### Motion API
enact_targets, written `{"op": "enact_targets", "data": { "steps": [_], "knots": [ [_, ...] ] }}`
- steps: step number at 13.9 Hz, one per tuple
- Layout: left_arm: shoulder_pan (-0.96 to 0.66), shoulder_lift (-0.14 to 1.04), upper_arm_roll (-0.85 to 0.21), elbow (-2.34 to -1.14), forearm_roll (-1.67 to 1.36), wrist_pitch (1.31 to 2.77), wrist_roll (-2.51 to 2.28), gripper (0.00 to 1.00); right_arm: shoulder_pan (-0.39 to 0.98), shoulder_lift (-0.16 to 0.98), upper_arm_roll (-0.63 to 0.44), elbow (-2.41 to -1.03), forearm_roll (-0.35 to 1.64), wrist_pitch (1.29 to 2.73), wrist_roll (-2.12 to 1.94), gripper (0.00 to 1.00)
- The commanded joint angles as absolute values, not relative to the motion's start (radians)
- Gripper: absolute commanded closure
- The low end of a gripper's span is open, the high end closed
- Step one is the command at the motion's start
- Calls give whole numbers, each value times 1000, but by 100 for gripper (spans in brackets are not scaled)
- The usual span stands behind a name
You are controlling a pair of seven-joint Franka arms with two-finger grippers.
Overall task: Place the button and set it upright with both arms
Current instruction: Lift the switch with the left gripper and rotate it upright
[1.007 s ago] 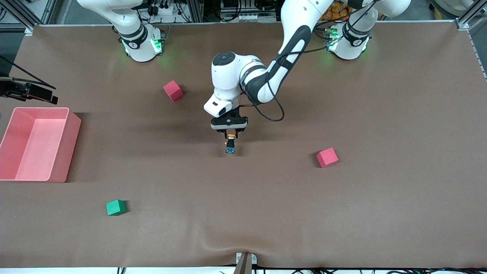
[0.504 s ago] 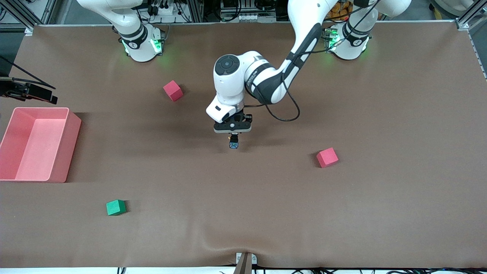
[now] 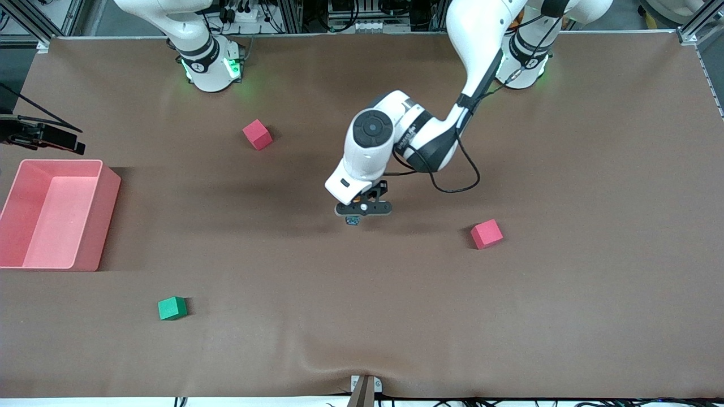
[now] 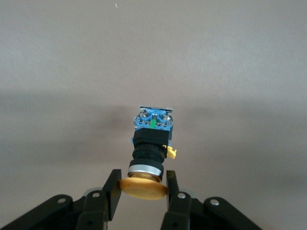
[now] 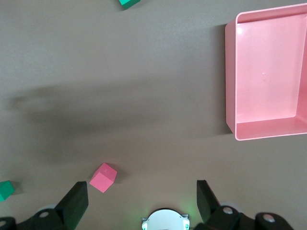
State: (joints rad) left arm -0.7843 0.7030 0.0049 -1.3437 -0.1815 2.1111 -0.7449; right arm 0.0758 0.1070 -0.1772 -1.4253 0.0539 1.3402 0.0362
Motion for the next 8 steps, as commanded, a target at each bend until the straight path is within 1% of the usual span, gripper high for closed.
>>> {"op": "enact_targets", "data": {
  "steps": [1, 5, 8],
  "knots": [
    [-778, 742, -8, -1267, -224, 2010, -718, 100, 67, 95, -170, -1427, 46, 1330, 37, 0],
    [-759, 745, -9, -1258, -356, 1896, -646, 100, 67, 95, -170, -1427, 46, 1330, 37, 0],
    [-761, 779, -11, -1243, -364, 1804, -621, 100, 67, 95, -172, -1427, 46, 1328, 37, 0]
  ]
}}
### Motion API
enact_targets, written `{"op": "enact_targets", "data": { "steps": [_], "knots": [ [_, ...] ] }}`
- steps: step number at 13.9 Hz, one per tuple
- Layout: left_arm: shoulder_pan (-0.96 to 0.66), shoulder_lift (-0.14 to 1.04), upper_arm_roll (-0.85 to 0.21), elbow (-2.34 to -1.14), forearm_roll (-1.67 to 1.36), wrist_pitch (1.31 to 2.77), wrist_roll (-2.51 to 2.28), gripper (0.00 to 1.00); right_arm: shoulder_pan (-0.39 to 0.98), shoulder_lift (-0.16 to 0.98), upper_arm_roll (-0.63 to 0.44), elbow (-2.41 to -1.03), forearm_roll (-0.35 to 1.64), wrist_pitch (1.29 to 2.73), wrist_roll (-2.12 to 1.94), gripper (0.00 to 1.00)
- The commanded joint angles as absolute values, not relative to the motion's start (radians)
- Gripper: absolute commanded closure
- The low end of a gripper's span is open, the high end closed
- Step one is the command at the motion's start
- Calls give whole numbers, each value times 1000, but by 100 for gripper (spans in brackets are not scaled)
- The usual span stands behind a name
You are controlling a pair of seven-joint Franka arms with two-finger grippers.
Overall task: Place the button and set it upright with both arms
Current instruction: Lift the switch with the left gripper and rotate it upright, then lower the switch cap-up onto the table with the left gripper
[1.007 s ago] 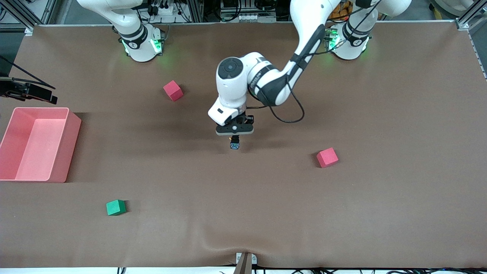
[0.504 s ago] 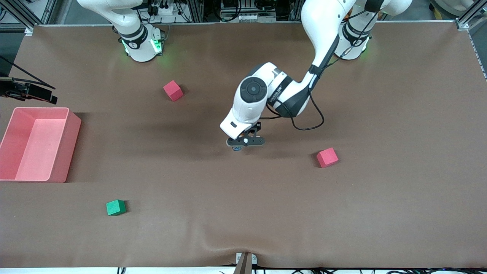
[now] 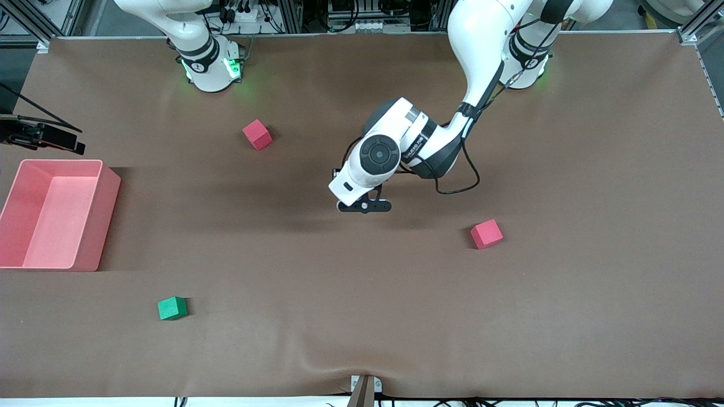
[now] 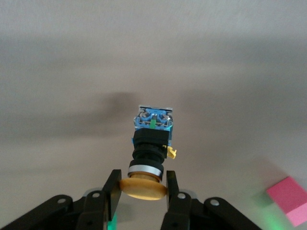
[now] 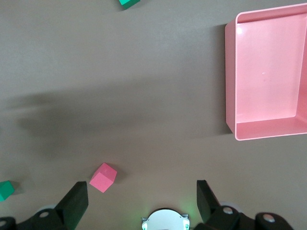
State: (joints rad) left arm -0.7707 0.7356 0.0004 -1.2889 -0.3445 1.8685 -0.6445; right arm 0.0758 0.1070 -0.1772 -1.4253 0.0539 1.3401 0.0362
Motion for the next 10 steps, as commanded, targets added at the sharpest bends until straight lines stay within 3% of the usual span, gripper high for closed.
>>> {"op": "enact_targets", "data": {
  "steps": [1, 10],
  "knots": [
    [-762, 797, -11, -1241, -365, 1789, -621, 100, 67, 95, -172, -1427, 46, 1328, 37, 0],
    [-719, 865, -23, -1186, -463, 1655, -600, 100, 67, 95, -172, -1425, 45, 1322, 37, 0]
  ]
}}
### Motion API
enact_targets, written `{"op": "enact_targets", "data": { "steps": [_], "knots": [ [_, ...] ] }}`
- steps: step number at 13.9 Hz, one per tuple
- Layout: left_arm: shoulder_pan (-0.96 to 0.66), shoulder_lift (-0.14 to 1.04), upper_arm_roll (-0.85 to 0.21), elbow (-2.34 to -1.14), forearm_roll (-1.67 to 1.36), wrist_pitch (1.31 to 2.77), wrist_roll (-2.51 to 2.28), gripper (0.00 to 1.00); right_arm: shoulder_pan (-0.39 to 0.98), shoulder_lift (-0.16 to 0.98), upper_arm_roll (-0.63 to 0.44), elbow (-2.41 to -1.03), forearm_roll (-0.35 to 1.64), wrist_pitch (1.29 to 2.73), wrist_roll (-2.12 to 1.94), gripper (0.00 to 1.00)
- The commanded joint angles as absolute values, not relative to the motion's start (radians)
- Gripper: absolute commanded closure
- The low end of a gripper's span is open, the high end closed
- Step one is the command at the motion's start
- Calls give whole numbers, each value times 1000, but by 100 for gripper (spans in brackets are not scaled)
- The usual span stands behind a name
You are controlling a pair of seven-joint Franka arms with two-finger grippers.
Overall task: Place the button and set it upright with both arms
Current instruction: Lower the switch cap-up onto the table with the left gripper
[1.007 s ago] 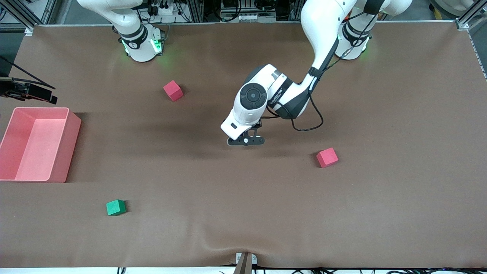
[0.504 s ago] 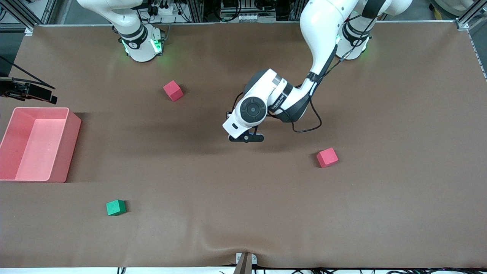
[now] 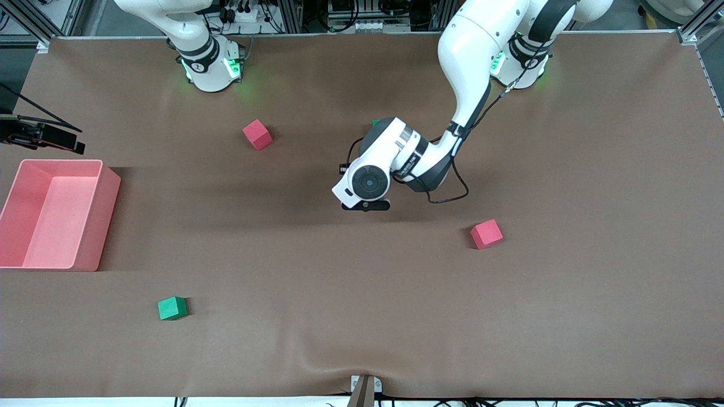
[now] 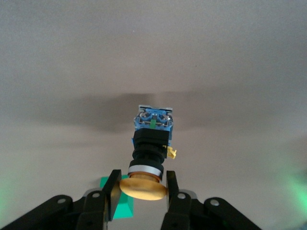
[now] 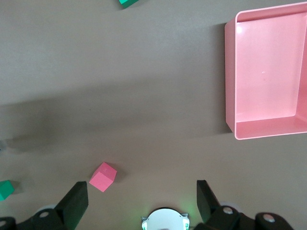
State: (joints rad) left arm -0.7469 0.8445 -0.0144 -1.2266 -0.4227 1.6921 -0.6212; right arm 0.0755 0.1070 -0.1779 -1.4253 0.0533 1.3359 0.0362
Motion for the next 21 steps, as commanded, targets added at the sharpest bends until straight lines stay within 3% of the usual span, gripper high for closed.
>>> {"op": "enact_targets", "data": {
  "steps": [1, 17, 18, 19, 21],
  "knots": [
    [-722, 876, -23, -1186, -466, 1655, -603, 100, 67, 95, -172, -1425, 44, 1321, 37, 0],
    [-784, 922, 84, -1184, -460, 1603, -614, 100, 69, 94, -170, -1427, 44, 1321, 37, 0],
    [-785, 922, 84, -1184, -460, 1603, -614, 92, 69, 94, -172, -1427, 44, 1321, 37, 0],
    [-784, 920, 83, -1184, -460, 1603, -612, 75, 69, 94, -172, -1427, 44, 1319, 37, 0],
    [-784, 919, 81, -1184, -460, 1603, -612, 62, 68, 94, -172, -1427, 46, 1319, 37, 0]
  ]
}}
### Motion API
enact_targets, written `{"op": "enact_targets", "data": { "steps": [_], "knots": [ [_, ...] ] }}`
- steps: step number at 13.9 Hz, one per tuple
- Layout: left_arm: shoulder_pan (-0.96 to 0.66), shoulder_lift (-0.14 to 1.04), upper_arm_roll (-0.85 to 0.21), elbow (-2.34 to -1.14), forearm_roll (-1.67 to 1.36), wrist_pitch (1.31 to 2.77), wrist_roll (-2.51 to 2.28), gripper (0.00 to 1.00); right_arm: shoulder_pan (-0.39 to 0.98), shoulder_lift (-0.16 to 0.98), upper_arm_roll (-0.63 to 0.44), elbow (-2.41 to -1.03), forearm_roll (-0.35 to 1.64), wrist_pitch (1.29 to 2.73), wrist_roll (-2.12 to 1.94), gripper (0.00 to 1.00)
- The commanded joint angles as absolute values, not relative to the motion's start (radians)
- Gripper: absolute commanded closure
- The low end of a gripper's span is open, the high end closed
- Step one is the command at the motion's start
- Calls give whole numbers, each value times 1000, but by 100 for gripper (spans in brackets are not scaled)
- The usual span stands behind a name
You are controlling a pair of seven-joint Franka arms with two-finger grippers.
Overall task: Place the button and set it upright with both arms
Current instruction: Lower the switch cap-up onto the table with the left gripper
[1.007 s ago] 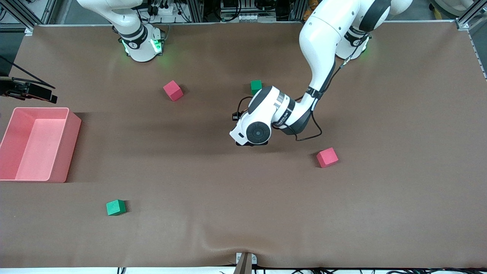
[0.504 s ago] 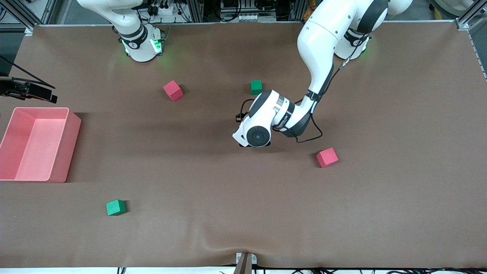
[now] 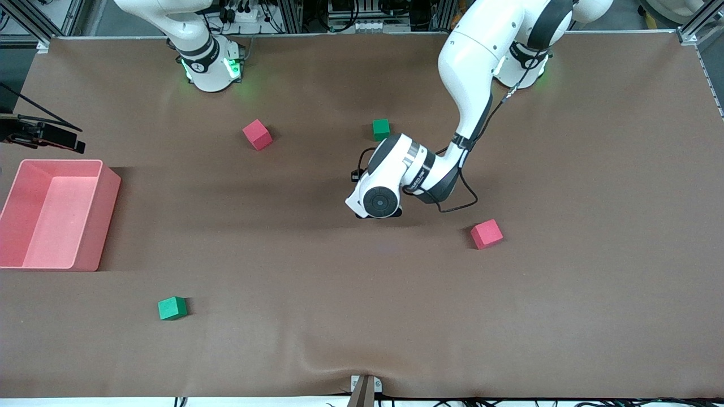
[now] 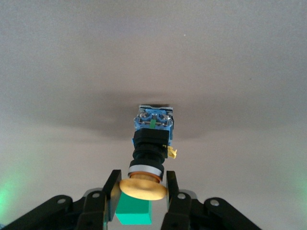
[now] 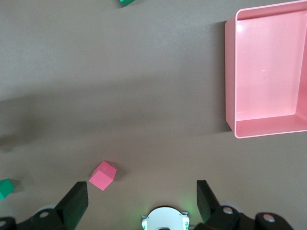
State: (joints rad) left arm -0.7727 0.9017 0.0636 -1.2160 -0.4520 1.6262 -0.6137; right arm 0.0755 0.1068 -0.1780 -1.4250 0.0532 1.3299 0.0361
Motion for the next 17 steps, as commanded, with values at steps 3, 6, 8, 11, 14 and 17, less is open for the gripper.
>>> {"op": "enact_targets", "data": {
  "steps": [3, 6, 8, 11, 14, 17],
  "knots": [
    [-784, 916, 77, -1184, -462, 1611, -614, 44, 69, 94, -172, -1427, 44, 1319, 37, 0],
    [-782, 916, 78, -1184, -462, 1626, -614, 22, 69, 94, -172, -1427, 44, 1319, 37, 0],
    [-782, 910, 77, -1186, -462, 1628, -614, 0, 69, 94, -172, -1427, 46, 1319, 37, 0],
    [-782, 888, 75, -1189, -462, 1628, -615, 0, 69, 94, -172, -1425, 44, 1319, 37, 0],
    [-778, 868, 86, -1190, -460, 1628, -635, 0, 67, 94, -172, -1425, 44, 1319, 37, 0],
    [-773, 824, 133, -1190, -460, 1629, -634, 0, 69, 94, -172, -1425, 44, 1319, 37, 0]
  ]
}}
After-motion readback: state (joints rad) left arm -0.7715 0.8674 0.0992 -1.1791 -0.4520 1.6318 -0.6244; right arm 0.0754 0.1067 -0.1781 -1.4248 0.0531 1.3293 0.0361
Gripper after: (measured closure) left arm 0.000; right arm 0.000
